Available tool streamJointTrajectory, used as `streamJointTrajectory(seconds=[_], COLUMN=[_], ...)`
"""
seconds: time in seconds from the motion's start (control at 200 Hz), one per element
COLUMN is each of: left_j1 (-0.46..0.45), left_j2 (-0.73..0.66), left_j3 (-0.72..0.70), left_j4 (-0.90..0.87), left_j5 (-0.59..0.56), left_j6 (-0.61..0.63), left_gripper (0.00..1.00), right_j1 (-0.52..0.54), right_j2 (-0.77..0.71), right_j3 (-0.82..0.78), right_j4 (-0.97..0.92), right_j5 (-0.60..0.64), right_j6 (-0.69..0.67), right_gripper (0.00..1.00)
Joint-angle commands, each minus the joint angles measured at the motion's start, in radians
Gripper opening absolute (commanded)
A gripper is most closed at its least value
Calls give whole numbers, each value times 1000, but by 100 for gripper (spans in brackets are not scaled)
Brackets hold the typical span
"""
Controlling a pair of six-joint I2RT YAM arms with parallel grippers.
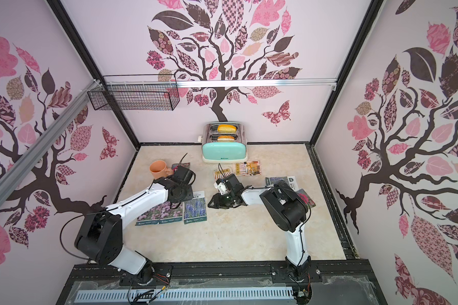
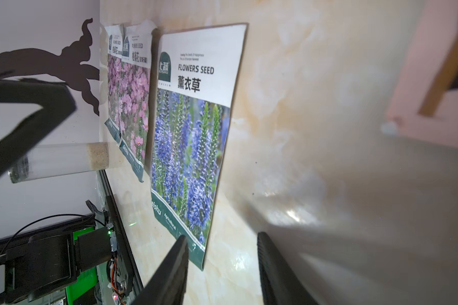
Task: Arrange the seed packets in a row
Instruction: Place the seed packet at the center of the board.
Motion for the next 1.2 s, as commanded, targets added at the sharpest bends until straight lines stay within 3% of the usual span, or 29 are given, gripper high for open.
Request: streamJointTrajectory(seconds=[0.0,0.91,1.05,1.195], left_j1=[2,4,3,-12], left_j2=[-50,-108,-112,-90], left_j3=[-12,-79,-77,-73], left_j4=[-19,-7,16,127], left_j5=[-43,-31,-10,76], left_j6=[-6,-11,7,65], left_gripper=[40,42,43,46], right_j1=[27,98,90,4], right_j2=[17,35,1,-132], right_j3=[-29,3,16,-45], right_j4=[38,33,-90,-117], right_j5=[-1,13,141,212], right_j6=[40,67,17,-22], right_gripper=[45,46,48,50])
